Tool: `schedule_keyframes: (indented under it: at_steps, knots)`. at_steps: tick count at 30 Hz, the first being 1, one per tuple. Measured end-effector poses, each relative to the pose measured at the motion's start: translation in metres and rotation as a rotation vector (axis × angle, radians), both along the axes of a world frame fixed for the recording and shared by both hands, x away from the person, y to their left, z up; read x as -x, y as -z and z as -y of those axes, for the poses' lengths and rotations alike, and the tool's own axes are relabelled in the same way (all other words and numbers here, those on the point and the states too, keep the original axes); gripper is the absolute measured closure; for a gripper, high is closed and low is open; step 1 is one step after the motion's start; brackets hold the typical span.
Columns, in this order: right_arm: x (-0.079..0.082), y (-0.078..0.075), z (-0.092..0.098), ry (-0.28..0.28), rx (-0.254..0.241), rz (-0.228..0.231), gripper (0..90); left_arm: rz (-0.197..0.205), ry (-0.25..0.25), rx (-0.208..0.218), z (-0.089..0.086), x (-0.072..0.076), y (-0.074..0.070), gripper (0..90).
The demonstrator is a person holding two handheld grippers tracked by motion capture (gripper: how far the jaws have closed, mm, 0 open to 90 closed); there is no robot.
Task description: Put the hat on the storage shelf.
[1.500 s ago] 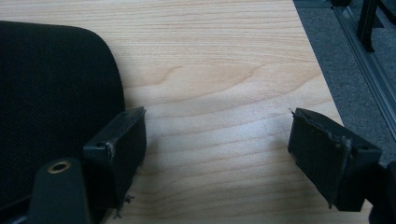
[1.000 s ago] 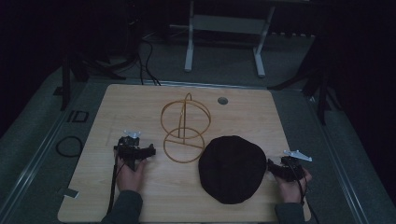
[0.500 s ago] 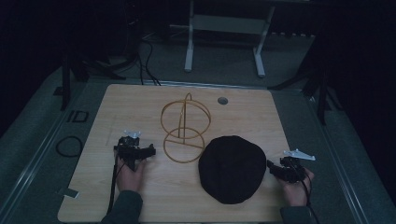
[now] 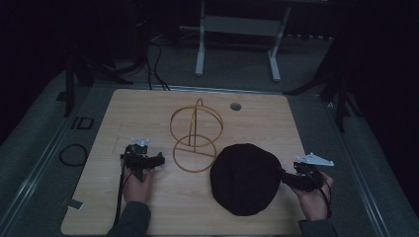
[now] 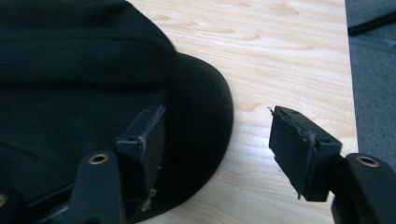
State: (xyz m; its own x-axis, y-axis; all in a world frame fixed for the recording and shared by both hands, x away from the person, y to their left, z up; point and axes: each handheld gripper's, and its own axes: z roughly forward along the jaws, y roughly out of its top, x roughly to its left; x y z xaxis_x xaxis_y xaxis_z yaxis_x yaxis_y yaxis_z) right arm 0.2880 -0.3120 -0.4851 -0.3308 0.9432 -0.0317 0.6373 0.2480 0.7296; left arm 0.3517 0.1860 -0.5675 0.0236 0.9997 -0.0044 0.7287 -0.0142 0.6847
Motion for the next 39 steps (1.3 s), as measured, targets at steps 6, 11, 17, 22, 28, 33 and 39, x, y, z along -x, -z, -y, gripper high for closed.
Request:
schedule_keyframes:
  at_steps: [6, 11, 17, 22, 28, 33, 39]
  knots:
    - [0.002, -0.01, -0.009, -0.037, -0.025, 0.009, 24.6, 0.0, 0.0, 0.001, 0.0, 0.0, 0.0, 1.2]
    - [0.001, -0.015, -0.015, -0.062, -0.028, 0.011, 20.7, -0.001, 0.001, 0.0, 0.0, 0.0, 0.0, 1.2]
    - [-0.002, -0.019, -0.025, -0.089, -0.034, 0.018, 19.8, -0.001, 0.001, 0.0, 0.0, 0.0, 0.0, 1.2]
    - [-0.005, -0.021, -0.034, -0.109, -0.036, 0.022, 19.1, -0.001, 0.001, 0.0, 0.0, 0.0, 0.0, 1.2]
    - [-0.007, -0.023, -0.041, -0.121, -0.044, 0.026, 16.8, -0.001, 0.001, 0.0, 0.0, 0.0, 0.0, 1.2]
    - [-0.009, -0.024, -0.049, -0.128, -0.054, 0.029, 14.5, -0.001, 0.001, -0.001, 0.0, 0.0, 0.0, 1.2]
    - [-0.013, -0.026, -0.058, -0.131, -0.073, 0.04, 13.8, -0.001, 0.001, 0.0, 0.0, 0.0, 0.0, 1.2]
